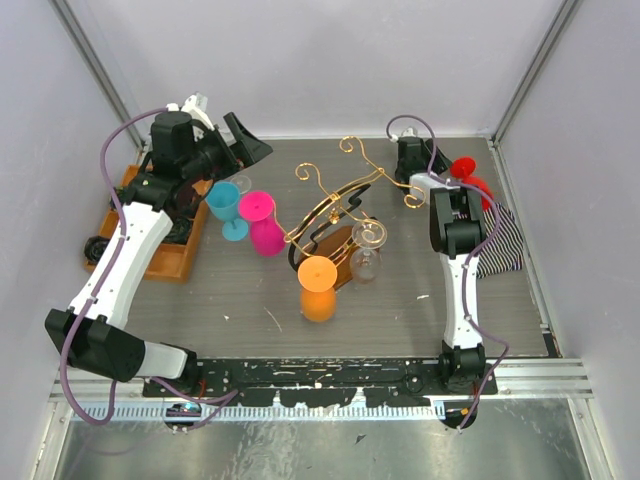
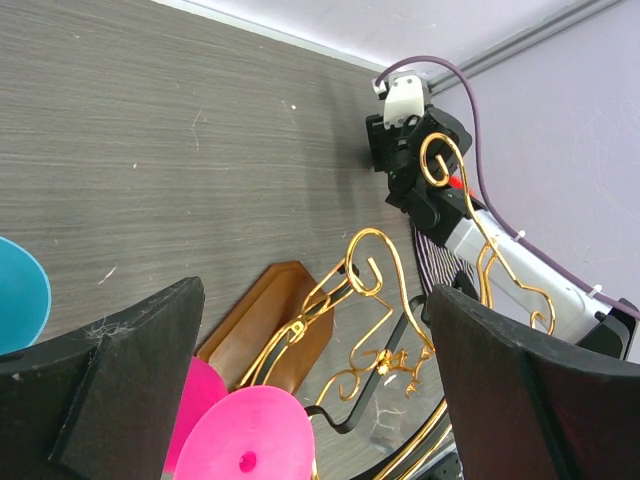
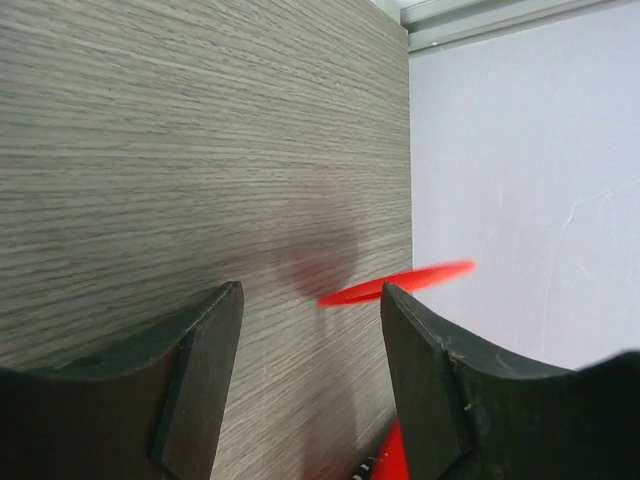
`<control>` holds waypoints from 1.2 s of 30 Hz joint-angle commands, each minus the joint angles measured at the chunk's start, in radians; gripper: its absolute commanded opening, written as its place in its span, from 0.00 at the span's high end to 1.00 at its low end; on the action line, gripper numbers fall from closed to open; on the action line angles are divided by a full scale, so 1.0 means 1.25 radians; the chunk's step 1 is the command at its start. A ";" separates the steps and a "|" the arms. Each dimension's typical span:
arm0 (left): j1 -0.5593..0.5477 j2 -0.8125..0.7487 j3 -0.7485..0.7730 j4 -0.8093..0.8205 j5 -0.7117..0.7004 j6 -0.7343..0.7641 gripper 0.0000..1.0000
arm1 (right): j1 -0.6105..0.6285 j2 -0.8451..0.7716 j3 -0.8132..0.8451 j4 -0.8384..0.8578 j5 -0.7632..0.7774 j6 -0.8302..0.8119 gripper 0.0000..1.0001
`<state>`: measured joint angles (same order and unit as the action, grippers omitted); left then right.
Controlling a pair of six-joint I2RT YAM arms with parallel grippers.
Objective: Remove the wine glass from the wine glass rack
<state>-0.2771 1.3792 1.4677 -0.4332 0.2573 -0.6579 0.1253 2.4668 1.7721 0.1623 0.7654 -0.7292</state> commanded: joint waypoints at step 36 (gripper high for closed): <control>0.016 -0.067 -0.004 -0.004 0.003 -0.004 0.00 | -0.244 -0.580 -0.135 -0.527 -0.622 0.968 0.38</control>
<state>-0.2642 1.3430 1.4677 -0.4400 0.2653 -0.6666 -0.1528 1.8965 1.7489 -0.4381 0.1204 0.1902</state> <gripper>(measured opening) 0.997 0.631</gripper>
